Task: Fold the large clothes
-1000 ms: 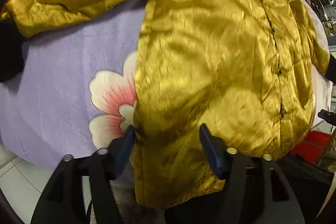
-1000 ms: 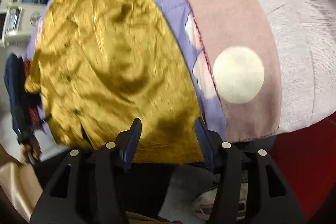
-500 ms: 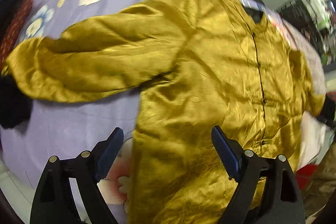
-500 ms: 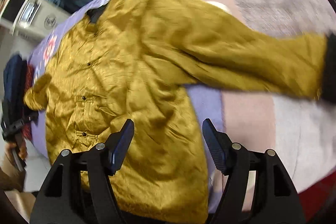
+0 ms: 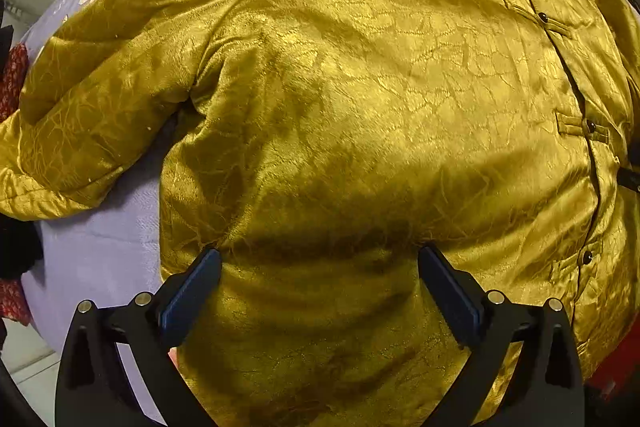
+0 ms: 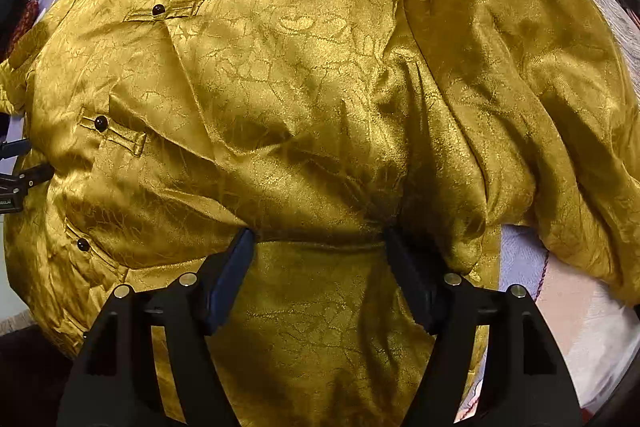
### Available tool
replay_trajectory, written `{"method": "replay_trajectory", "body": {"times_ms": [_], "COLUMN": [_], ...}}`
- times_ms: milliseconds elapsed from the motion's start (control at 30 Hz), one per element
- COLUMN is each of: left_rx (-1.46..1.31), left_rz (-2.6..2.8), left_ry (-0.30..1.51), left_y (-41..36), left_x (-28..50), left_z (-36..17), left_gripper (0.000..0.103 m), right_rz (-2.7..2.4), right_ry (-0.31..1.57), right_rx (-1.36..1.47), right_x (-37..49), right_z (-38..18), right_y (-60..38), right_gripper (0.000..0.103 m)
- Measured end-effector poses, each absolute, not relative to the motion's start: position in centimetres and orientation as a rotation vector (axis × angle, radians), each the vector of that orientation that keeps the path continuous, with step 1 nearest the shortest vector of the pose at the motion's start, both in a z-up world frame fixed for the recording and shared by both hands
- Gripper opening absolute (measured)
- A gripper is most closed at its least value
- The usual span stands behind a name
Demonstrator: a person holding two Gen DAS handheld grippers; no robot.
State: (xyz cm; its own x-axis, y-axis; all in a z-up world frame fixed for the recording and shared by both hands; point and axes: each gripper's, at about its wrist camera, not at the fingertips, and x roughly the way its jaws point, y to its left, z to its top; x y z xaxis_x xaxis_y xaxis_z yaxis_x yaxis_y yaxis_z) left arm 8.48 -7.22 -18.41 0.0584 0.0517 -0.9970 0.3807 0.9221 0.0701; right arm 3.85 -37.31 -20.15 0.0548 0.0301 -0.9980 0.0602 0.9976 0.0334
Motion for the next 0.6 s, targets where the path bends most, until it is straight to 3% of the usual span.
{"method": "replay_trajectory", "body": {"times_ms": [167,300,600], "left_rx": [0.326,0.288,0.239], "left_rz": [-0.199,-0.198,-0.178], "left_ry": [1.483,1.432,1.406], "left_y": [-7.7,-8.4,-9.6], "left_x": [9.1,9.4,11.0], "left_z": [-16.8,-14.5,-11.8], "left_gripper": [0.097,0.097,0.097], "right_rz": [-0.04,-0.113,-0.667], "right_ry": [1.488,1.382,1.087], "right_rx": [-0.037,0.103,0.277], "right_x": [3.4,2.2,-4.9], "right_z": [-18.3,-15.0,-6.8], "right_y": [-36.6,-39.5,-55.3], "right_gripper": [0.07,0.07,0.07]}}
